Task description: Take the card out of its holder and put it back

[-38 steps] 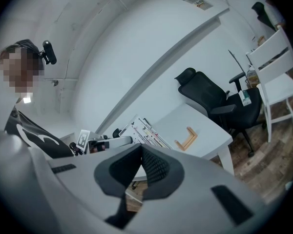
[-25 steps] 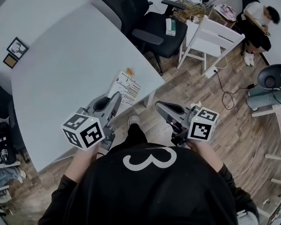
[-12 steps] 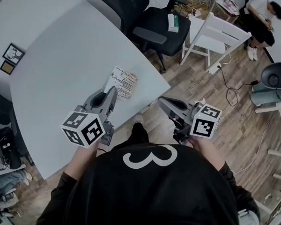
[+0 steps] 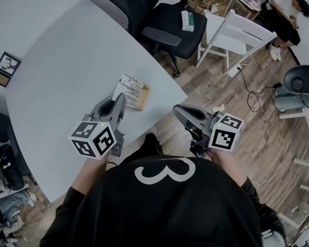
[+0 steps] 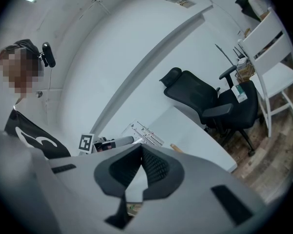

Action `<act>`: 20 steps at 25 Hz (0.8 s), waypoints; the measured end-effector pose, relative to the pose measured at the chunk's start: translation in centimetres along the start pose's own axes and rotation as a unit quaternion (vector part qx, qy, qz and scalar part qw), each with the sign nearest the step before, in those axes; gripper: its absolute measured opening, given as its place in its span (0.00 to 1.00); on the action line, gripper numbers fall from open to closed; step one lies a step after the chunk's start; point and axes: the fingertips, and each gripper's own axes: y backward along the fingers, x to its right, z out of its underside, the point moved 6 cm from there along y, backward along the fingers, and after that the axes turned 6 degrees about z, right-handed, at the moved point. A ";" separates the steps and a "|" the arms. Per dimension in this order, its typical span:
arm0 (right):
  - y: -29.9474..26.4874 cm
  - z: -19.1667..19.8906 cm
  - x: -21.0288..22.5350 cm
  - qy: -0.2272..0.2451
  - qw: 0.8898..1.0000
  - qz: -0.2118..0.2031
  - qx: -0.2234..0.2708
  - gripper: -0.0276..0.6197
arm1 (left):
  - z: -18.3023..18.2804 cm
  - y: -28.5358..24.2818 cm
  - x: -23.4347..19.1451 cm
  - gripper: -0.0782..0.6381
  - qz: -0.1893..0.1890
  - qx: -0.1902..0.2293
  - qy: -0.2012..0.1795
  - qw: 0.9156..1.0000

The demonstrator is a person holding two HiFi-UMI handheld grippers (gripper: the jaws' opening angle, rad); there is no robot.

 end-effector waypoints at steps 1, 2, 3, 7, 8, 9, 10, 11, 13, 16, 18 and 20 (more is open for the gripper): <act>-0.1 -0.1 0.1 -0.001 1.000 0.001 -0.001 0.06 | 0.1 -0.2 -0.2 0.14 -0.002 -0.002 -0.001 1.000; -0.2 -0.1 0.2 -0.001 1.000 0.001 -0.001 0.06 | 0.2 -0.3 -0.3 0.14 -0.003 -0.003 0.000 1.000; -0.2 -0.2 0.4 -0.002 1.000 0.002 -0.001 0.06 | 0.2 -0.6 -0.4 0.14 -0.004 -0.005 0.001 1.000; -0.4 -0.4 1.1 -0.006 1.000 0.005 -0.002 0.05 | 0.9 -1.5 -0.7 0.14 -0.007 -0.015 0.000 1.000; -0.5 -0.4 1.3 -0.007 1.000 0.005 -0.002 0.06 | 1.1 -1.6 -0.9 0.14 -0.008 -0.018 0.001 1.000; -0.6 -0.3 1.3 -0.008 1.000 0.006 -0.003 0.06 | 1.2 -1.7 -1.0 0.14 -0.009 -0.020 0.002 1.000; -0.6 -0.3 1.4 -0.009 1.000 0.007 -0.004 0.05 | 1.4 -1.7 -1.1 0.14 -0.009 -0.021 0.004 1.000; -0.6 -0.2 1.4 -0.009 1.000 0.008 -0.005 0.06 | 1.4 -1.7 -1.2 0.14 -0.009 -0.022 0.005 1.000; -0.5 -0.1 1.4 -0.010 1.000 0.010 -0.007 0.06 | 1.5 -1.7 -1.2 0.14 -0.010 -0.021 0.006 1.000; -0.4 0.0 1.5 -0.012 1.000 0.012 -0.007 0.05 | 1.5 -1.8 -1.2 0.14 -0.009 -0.019 0.005 1.000; -0.5 0.0 1.7 -0.013 1.000 0.013 -0.008 0.05 | 1.4 -1.9 -1.2 0.14 -0.010 -0.018 0.005 1.000; -0.5 0.1 1.8 -0.014 1.000 0.013 -0.009 0.05 | 1.5 -2.1 -1.2 0.14 -0.011 -0.019 0.004 1.000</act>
